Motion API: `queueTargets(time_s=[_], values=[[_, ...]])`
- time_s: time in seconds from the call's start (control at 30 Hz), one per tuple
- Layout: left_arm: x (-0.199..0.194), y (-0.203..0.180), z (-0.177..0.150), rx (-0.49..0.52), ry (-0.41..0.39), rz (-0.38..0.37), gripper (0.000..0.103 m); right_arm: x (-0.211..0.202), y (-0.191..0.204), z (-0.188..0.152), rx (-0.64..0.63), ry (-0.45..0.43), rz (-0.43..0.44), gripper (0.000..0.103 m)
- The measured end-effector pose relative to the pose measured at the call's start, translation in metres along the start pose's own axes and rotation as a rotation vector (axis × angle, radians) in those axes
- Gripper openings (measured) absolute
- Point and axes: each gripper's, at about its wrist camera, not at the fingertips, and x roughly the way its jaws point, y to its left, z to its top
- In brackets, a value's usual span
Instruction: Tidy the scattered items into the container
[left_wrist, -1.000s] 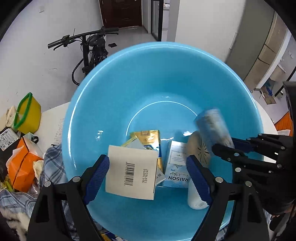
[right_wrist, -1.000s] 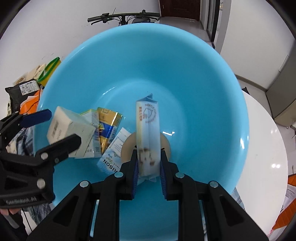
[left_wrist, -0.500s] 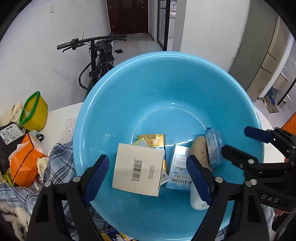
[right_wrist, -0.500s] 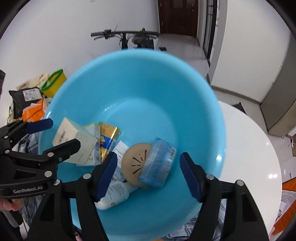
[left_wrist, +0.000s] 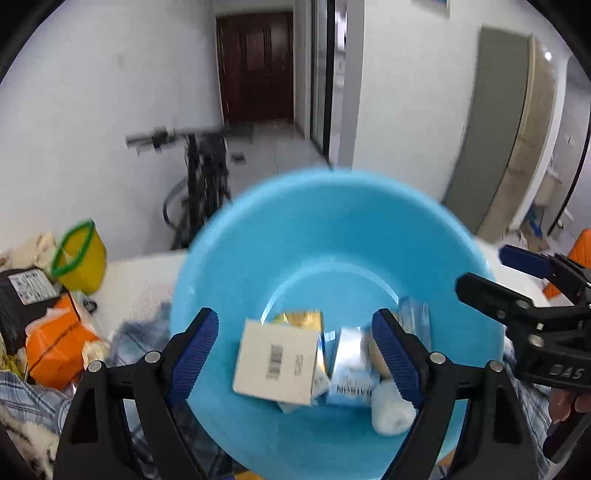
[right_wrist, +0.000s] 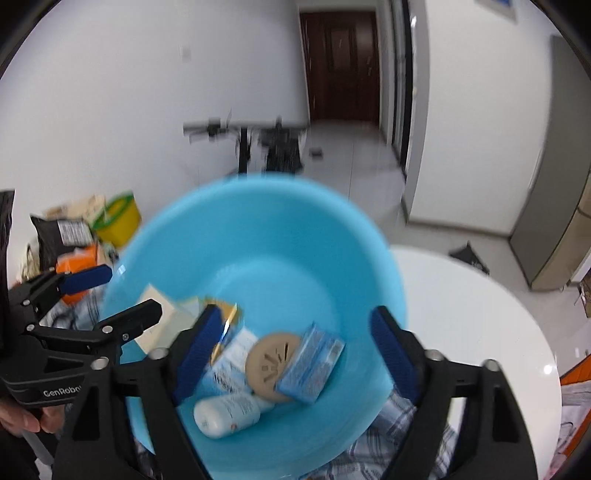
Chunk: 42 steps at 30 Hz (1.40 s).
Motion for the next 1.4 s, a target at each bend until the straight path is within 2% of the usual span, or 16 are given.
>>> queueTargets(time_s=[0.07, 0.1, 0.2, 0.33, 0.47, 0.57, 0.63, 0.73, 0.83, 1.0, 1.13, 1.23, 1.4], values=[[-0.01, 0.003, -0.001, -0.01, -0.046, 0.027, 0.099, -0.012, 0.002, -0.001, -0.019, -0.058, 0.0, 0.1], [-0.015, 0.004, -0.001, -0.02, -0.072, 0.029, 0.101, -0.016, 0.004, -0.001, -0.036, -0.074, 0.0, 0.101], [-0.032, 0.008, -0.001, -0.045, -0.171, 0.006, 0.103, -0.025, 0.009, -0.001, -0.064, -0.102, 0.005, 0.101], [-0.057, 0.01, -0.01, -0.036, -0.324, 0.007, 0.103, -0.038, 0.008, -0.006, -0.02, -0.145, -0.028, 0.103], [-0.062, 0.001, -0.018, 0.024, -0.302, 0.028, 0.103, -0.052, 0.006, -0.014, -0.023, -0.184, -0.041, 0.103], [-0.07, -0.002, -0.03, 0.031, -0.322, 0.052, 0.103, -0.066, 0.008, -0.023, -0.044, -0.202, -0.043, 0.103], [-0.081, -0.004, -0.041, 0.018, -0.322, 0.032, 0.103, -0.08, 0.011, -0.029, -0.051, -0.19, -0.05, 0.103], [-0.099, -0.006, -0.056, 0.015, -0.301, -0.031, 0.103, -0.107, 0.016, -0.041, -0.045, -0.182, 0.034, 0.103], [-0.121, -0.011, -0.078, 0.045, -0.301, -0.033, 0.103, -0.131, 0.019, -0.058, -0.05, -0.189, 0.067, 0.103], [-0.15, -0.011, -0.115, 0.029, -0.225, -0.066, 0.103, -0.162, 0.019, -0.09, -0.028, -0.238, 0.079, 0.103], [-0.176, -0.003, -0.141, -0.031, -0.284, -0.101, 0.103, -0.17, 0.014, -0.11, 0.012, -0.231, 0.11, 0.103], [-0.19, -0.001, -0.148, -0.043, -0.296, -0.12, 0.103, -0.18, 0.008, -0.12, 0.051, -0.265, 0.106, 0.103], [-0.207, -0.005, -0.156, -0.023, -0.38, -0.068, 0.103, -0.189, 0.01, -0.131, 0.032, -0.319, 0.052, 0.103]])
